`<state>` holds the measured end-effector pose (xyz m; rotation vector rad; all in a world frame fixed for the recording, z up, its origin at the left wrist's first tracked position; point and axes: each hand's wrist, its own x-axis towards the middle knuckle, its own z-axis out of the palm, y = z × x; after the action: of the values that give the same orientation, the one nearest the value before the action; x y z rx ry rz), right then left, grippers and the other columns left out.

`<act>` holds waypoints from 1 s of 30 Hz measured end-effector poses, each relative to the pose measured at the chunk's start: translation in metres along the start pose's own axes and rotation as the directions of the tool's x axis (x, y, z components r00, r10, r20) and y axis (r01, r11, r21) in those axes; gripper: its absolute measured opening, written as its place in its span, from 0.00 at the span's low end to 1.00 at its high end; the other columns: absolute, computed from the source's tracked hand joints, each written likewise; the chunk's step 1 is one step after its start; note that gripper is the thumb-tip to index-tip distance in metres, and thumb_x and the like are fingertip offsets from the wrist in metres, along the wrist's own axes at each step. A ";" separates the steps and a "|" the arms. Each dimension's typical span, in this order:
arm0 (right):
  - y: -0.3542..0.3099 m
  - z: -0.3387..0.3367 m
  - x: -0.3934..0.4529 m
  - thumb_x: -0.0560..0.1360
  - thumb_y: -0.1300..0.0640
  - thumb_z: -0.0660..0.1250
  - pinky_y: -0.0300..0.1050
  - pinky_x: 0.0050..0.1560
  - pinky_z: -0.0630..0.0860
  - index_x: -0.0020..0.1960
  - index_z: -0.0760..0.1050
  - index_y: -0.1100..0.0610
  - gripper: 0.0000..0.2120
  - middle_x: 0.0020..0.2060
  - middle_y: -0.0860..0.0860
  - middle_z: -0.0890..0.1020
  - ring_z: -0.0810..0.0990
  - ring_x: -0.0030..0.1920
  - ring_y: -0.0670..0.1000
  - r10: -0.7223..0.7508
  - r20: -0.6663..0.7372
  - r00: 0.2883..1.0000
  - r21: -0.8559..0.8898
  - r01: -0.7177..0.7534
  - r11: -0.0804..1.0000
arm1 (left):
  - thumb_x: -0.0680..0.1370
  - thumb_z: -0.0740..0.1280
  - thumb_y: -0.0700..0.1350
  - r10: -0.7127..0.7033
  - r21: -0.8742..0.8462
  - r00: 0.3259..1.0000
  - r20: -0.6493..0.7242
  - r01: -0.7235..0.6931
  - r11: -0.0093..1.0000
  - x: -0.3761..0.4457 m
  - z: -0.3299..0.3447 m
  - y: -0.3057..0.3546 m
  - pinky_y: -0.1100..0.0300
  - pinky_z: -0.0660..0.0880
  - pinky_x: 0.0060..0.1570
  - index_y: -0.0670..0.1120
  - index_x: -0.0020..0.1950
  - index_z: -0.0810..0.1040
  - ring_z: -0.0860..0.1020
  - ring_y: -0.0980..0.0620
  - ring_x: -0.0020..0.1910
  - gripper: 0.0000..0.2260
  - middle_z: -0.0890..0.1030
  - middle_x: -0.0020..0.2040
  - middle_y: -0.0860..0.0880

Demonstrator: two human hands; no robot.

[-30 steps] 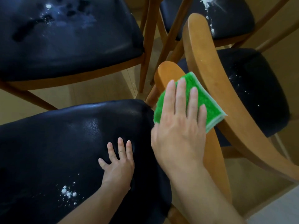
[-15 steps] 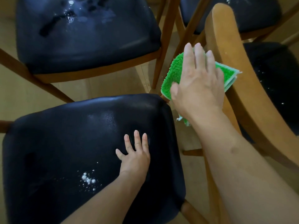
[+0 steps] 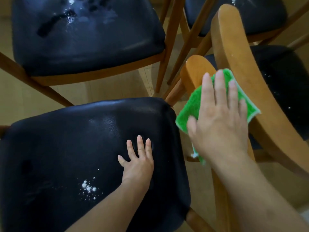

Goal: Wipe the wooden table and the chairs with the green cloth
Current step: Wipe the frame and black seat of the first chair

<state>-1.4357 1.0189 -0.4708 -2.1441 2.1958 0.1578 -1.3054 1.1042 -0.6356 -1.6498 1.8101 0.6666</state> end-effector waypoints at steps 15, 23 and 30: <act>0.004 0.020 -0.049 0.77 0.65 0.60 0.59 0.71 0.56 0.79 0.53 0.59 0.33 0.77 0.59 0.59 0.56 0.76 0.59 -0.083 -0.188 0.979 0.033 0.091 0.995 | 0.68 0.78 0.49 0.014 -0.036 0.999 0.040 -0.013 0.999 -0.004 -0.010 0.000 0.28 0.59 0.64 0.39 0.68 0.23 0.38 0.25 0.72 0.61 0.24 0.67 0.35; -0.018 0.005 0.007 0.82 0.54 0.57 0.58 0.75 0.51 0.80 0.50 0.57 0.29 0.78 0.57 0.55 0.52 0.78 0.59 -0.048 -0.124 0.991 0.095 0.060 0.994 | 0.71 0.76 0.46 0.054 -0.057 0.998 -0.018 -0.054 0.997 -0.009 -0.013 -0.004 0.28 0.58 0.64 0.40 0.70 0.25 0.38 0.26 0.72 0.58 0.29 0.73 0.35; -0.059 0.003 0.020 0.84 0.49 0.53 0.61 0.75 0.46 0.80 0.50 0.56 0.28 0.79 0.55 0.52 0.48 0.78 0.60 -0.019 -0.090 0.996 0.200 0.036 0.979 | 0.77 0.69 0.51 0.107 -0.741 0.985 -0.139 -0.175 0.648 -0.030 -0.036 -0.045 0.45 0.60 0.73 0.51 0.79 0.48 0.62 0.50 0.73 0.38 0.62 0.75 0.49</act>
<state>-1.3768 0.9983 -0.4774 -2.1066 2.1216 -0.1569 -1.2624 1.0948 -0.5878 -2.0636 1.8452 1.6236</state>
